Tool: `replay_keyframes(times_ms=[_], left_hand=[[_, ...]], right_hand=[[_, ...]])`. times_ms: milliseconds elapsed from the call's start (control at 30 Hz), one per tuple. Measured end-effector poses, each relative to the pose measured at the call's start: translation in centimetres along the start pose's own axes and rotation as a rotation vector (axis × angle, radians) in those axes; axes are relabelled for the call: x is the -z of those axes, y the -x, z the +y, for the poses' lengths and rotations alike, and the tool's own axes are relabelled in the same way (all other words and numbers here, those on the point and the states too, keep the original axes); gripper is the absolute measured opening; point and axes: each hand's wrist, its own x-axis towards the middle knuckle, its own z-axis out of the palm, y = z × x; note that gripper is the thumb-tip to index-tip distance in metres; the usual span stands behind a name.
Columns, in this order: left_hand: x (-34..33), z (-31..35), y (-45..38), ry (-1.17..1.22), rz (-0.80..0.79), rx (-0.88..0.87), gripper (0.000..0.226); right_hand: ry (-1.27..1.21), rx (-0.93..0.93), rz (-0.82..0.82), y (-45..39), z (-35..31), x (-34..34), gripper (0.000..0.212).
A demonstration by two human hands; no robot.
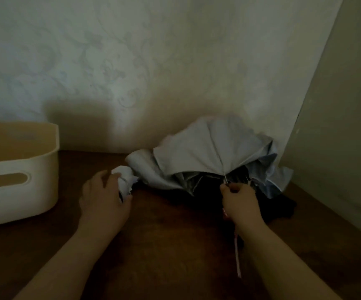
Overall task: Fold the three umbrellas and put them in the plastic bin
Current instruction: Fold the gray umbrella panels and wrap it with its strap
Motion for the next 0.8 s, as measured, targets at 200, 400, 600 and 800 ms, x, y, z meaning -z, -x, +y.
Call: replay_keyframes(times_ms=[200,400,600,800], left_hand=[[0.2,1.5,0.9,0.582,-0.002,-0.163,0.05],[0.6,1.9,0.0,1.014,-0.107,0.147,0.05],[0.1,4.2,-0.2,1.325,-0.24,0.365,0.027],[1.2,7.4,-0.4,1.419,-0.335,0.301,0.026]], right_hand=[[-0.402,0.072,-0.023,2.2,-5.4,-3.0,0.02],[-0.548,0.04,-0.18,5.6,-4.8,-4.5,0.011],[-0.452,0.077,-0.277,5.4,-3.2,-5.6,0.011],[-0.449,0.092,-0.336,6.0,-3.2,-5.3,0.009]])
